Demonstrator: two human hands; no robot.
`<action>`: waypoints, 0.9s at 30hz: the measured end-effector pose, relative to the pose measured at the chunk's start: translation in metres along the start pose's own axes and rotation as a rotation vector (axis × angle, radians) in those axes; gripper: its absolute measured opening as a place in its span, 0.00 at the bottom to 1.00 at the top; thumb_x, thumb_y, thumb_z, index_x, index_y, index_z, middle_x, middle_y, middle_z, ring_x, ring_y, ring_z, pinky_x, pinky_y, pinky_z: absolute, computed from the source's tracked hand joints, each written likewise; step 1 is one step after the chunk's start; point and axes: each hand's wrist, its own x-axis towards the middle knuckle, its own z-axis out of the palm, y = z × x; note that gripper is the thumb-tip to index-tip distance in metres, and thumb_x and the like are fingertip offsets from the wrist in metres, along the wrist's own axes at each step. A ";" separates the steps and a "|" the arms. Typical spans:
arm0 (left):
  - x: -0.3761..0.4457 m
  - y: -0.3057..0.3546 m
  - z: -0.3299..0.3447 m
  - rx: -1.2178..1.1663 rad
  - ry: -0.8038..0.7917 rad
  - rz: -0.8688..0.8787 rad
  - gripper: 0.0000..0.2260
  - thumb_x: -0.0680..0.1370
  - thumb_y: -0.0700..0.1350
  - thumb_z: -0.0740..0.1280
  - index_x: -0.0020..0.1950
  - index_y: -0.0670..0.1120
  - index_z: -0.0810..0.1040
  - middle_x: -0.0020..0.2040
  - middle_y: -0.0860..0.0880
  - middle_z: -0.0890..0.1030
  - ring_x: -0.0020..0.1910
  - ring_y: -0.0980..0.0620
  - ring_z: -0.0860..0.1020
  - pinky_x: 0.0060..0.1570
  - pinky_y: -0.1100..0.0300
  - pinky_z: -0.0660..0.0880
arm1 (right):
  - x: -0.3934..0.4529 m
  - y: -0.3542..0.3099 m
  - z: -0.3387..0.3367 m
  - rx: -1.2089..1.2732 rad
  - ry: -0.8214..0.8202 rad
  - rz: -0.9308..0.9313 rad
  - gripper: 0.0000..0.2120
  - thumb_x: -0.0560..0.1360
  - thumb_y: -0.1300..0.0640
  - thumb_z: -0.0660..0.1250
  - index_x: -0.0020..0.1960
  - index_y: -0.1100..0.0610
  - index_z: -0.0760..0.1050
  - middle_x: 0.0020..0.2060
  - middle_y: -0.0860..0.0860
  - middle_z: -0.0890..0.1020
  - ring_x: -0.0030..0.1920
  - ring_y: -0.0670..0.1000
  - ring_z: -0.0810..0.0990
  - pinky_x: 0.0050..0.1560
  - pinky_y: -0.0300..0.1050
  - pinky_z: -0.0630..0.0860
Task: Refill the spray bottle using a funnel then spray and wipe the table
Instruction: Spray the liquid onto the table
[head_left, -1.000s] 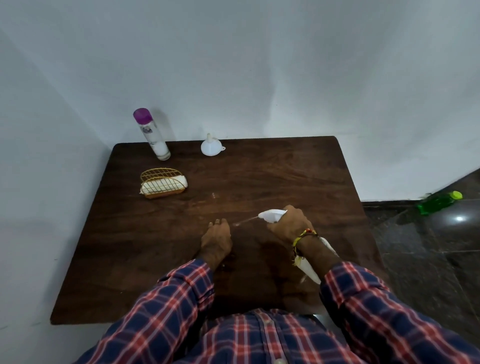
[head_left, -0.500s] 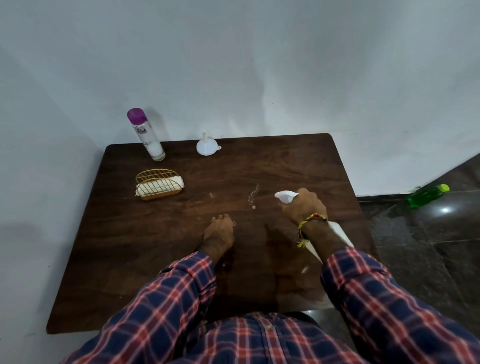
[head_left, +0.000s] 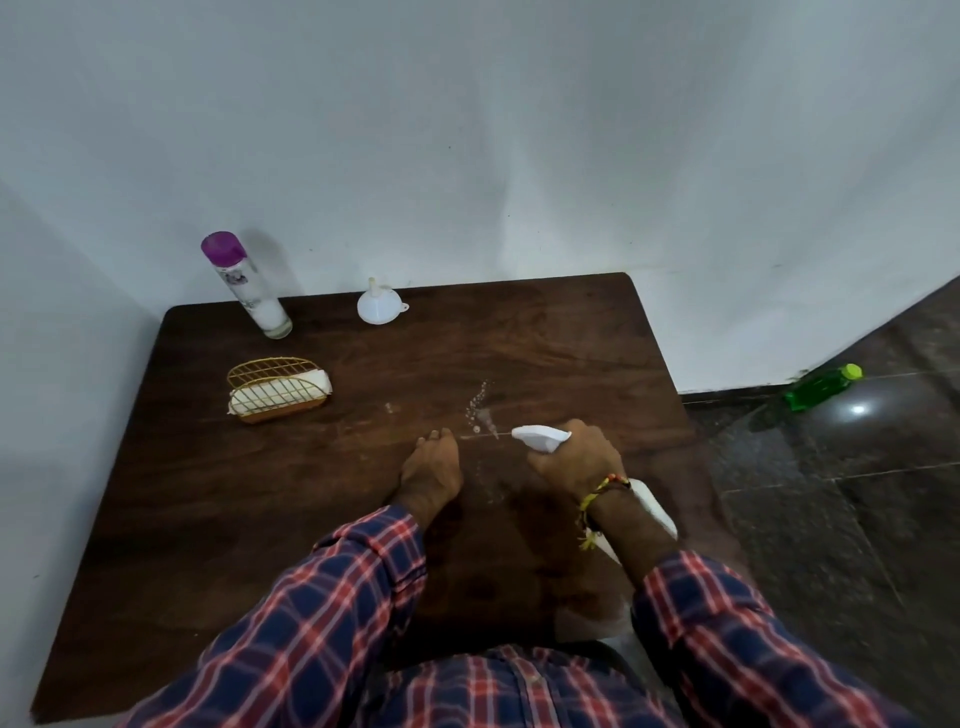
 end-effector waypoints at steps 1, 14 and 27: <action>0.004 0.001 -0.004 -0.014 0.014 0.008 0.24 0.80 0.41 0.59 0.76 0.41 0.60 0.74 0.42 0.67 0.73 0.44 0.64 0.73 0.54 0.59 | 0.006 -0.005 -0.002 0.034 0.028 0.003 0.25 0.67 0.37 0.67 0.54 0.54 0.78 0.50 0.52 0.81 0.53 0.57 0.80 0.53 0.49 0.76; 0.082 0.006 -0.041 0.082 -0.150 -0.124 0.40 0.76 0.52 0.70 0.80 0.49 0.49 0.80 0.44 0.51 0.77 0.40 0.53 0.74 0.47 0.55 | 0.112 -0.031 -0.044 0.799 0.101 -0.230 0.14 0.68 0.56 0.78 0.50 0.63 0.83 0.37 0.58 0.83 0.30 0.47 0.80 0.29 0.36 0.76; 0.121 0.001 -0.029 0.228 -0.244 -0.166 0.43 0.74 0.51 0.72 0.80 0.46 0.48 0.79 0.41 0.52 0.75 0.40 0.59 0.73 0.48 0.56 | 0.274 -0.102 -0.037 0.839 0.000 -0.378 0.12 0.64 0.53 0.81 0.43 0.57 0.84 0.38 0.51 0.85 0.36 0.51 0.82 0.43 0.48 0.79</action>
